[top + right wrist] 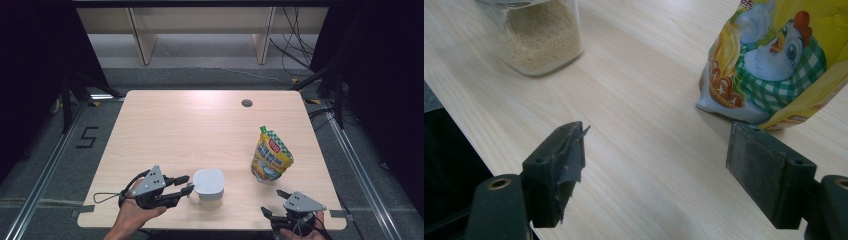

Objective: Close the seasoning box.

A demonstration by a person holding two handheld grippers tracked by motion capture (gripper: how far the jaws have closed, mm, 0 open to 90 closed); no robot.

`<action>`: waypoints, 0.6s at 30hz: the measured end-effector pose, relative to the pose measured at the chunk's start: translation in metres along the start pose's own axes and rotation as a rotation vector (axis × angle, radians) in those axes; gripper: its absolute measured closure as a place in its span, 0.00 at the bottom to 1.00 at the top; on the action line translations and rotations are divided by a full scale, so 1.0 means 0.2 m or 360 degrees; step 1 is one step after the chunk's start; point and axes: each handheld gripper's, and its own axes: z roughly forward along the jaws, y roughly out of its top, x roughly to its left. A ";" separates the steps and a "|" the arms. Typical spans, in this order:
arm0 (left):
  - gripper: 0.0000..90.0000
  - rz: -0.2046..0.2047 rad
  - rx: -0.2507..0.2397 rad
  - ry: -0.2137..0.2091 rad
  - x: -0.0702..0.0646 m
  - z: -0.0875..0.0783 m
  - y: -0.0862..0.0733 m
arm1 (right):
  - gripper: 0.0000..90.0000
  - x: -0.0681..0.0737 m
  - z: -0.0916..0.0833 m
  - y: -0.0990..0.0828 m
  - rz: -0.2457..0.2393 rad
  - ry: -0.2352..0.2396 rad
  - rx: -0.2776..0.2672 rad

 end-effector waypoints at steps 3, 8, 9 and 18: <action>0.52 0.0017 0.0008 0.0027 0.01 -0.01 -0.02 | 0.27 0.00 0.00 0.00 -0.0008 -0.0004 -0.0003; 0.44 -0.0021 0.0004 0.0042 0.03 -0.02 -0.06 | 0.27 0.00 0.00 0.00 -0.0008 0.0002 0.0000; 0.42 -0.0032 0.0015 0.0059 0.03 -0.03 -0.06 | 0.27 0.00 0.00 0.00 -0.0001 0.0005 0.0005; 0.36 -0.0120 0.0039 0.0092 0.06 -0.06 -0.15 | 0.27 0.00 0.00 0.00 -0.0011 0.0014 0.0009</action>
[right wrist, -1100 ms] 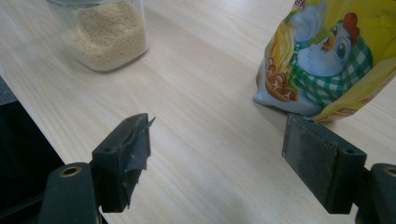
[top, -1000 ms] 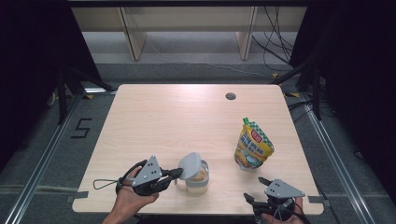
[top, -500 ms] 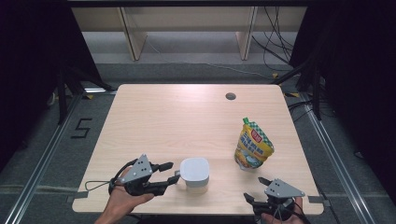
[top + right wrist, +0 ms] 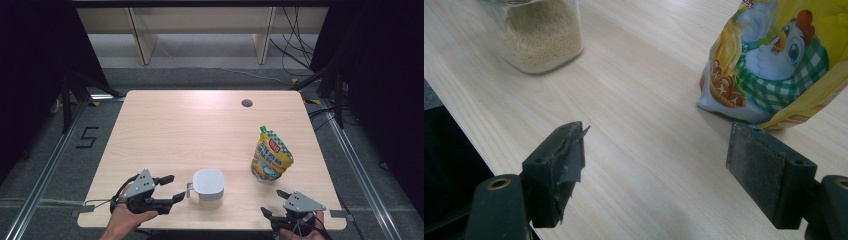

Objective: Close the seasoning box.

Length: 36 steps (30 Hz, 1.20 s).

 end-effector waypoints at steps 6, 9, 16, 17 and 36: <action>0.36 -0.0028 0.0057 0.0018 0.02 -0.01 -0.07 | 0.27 0.00 0.00 0.00 -0.0004 0.0005 -0.0007; 0.35 -0.0014 0.0085 0.0039 0.02 -0.01 -0.09 | 0.27 0.00 0.00 0.00 0.0003 0.0007 -0.0002; 0.30 0.0011 0.0113 0.0073 0.03 -0.02 -0.11 | 0.27 0.00 0.00 0.00 -0.0018 0.0002 -0.0010; 0.30 0.0013 0.0130 0.0080 0.03 -0.02 -0.13 | 0.27 0.00 0.00 0.00 -0.0015 0.0005 -0.0001; 0.29 -0.0016 0.0329 0.0293 0.01 -0.06 -0.29 | 0.27 0.00 0.01 -0.01 -0.0048 0.0033 0.0062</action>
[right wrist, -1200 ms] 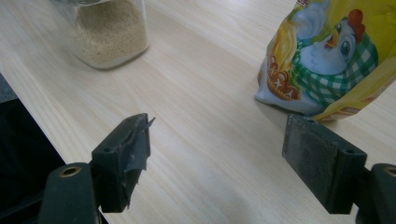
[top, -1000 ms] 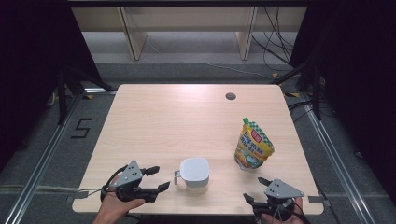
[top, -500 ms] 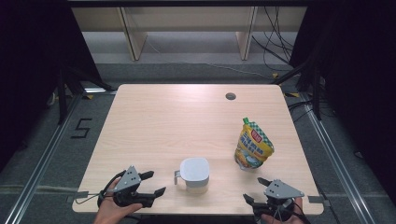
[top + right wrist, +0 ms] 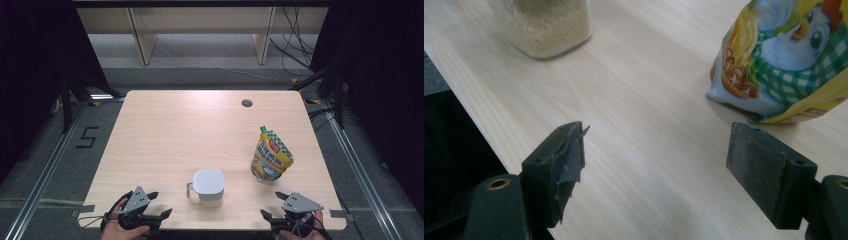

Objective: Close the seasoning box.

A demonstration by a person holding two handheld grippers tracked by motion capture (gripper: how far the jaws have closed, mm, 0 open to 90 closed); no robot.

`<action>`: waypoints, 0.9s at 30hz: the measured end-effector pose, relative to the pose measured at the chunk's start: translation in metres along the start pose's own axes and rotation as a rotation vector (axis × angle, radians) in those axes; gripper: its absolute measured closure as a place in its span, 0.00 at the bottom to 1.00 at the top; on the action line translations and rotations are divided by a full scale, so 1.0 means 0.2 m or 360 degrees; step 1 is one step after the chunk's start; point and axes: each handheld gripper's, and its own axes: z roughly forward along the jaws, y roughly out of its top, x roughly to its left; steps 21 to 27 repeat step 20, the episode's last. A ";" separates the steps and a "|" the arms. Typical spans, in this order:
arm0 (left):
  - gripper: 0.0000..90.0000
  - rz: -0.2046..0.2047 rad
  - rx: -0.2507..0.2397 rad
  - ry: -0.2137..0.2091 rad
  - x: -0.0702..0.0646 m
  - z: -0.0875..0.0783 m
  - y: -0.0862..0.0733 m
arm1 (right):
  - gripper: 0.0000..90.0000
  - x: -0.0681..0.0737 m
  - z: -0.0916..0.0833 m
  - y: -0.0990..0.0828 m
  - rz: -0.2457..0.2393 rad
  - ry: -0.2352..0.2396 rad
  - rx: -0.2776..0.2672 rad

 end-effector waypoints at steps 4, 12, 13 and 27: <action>0.29 -0.0010 -0.0067 0.0021 0.00 -0.01 0.02 | 0.29 0.00 -0.01 0.01 -0.0007 -0.0023 -0.0035; 0.29 -0.0016 -0.0048 0.0029 0.01 0.00 0.01 | 0.28 -0.01 0.00 0.00 -0.0011 -0.0021 -0.0016; 0.29 -0.0035 -0.0079 0.0012 0.01 0.01 0.01 | 0.28 -0.01 0.00 0.00 -0.0018 -0.0028 -0.0021; 0.29 -0.0060 -0.0055 0.0046 0.03 0.02 0.00 | 0.28 -0.03 -0.01 0.00 0.0025 -0.0054 -0.0009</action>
